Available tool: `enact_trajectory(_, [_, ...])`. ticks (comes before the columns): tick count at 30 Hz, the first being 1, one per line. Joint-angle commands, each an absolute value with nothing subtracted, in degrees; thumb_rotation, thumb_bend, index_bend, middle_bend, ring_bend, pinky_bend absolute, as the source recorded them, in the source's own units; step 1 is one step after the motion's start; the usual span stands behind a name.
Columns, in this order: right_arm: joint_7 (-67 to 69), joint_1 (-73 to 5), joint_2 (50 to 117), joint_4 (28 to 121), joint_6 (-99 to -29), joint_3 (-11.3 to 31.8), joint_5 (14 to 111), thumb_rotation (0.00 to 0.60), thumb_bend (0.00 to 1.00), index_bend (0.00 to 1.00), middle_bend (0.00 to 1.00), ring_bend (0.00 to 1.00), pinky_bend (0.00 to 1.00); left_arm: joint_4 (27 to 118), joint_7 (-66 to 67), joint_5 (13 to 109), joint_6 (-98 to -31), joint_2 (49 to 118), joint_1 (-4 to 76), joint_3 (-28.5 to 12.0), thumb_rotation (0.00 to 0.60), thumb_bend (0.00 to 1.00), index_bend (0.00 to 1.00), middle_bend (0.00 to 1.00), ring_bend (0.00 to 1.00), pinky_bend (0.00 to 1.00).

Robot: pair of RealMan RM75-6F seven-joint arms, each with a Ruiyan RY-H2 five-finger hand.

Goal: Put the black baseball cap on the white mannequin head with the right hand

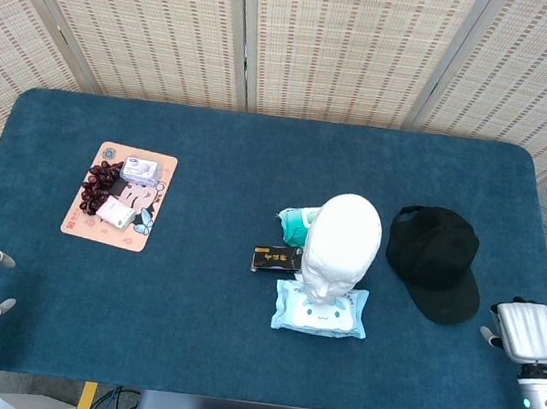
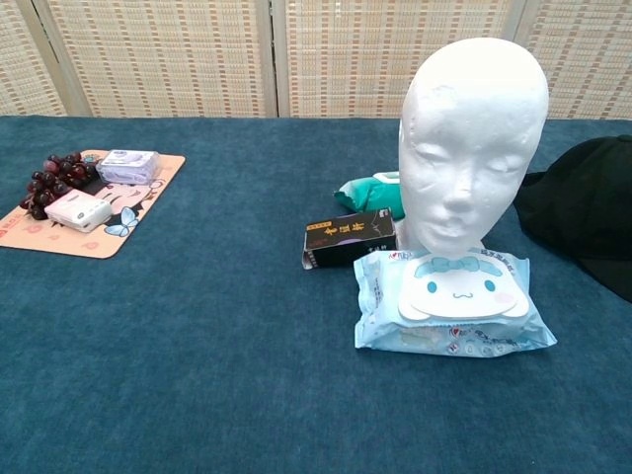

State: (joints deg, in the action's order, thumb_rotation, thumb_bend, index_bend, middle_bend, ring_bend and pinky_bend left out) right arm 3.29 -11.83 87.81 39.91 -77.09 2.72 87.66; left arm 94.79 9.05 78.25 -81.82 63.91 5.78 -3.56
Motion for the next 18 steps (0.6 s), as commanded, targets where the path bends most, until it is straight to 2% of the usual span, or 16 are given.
enact_trajectory(1, [3.46,-12.67,89.09,38.49,-76.06,2.57,87.62,0.6,0.0,0.92,0.88,0.62,0.72,94.9,9.14,78.22,-81.83,63.87,5.75,-3.55,0.6,0.08,0.41,0.36,0.27,0.41])
enact_trajectory(18, [4.05,-14.27,92.67,35.14,-74.06,1.98,87.59,0.6,0.0,0.92,0.88,0.62,0.72,95.5,9.34,78.63,-82.0,63.55,5.58,-3.26,0.6,0.08,0.41,0.36,0.27,0.41])
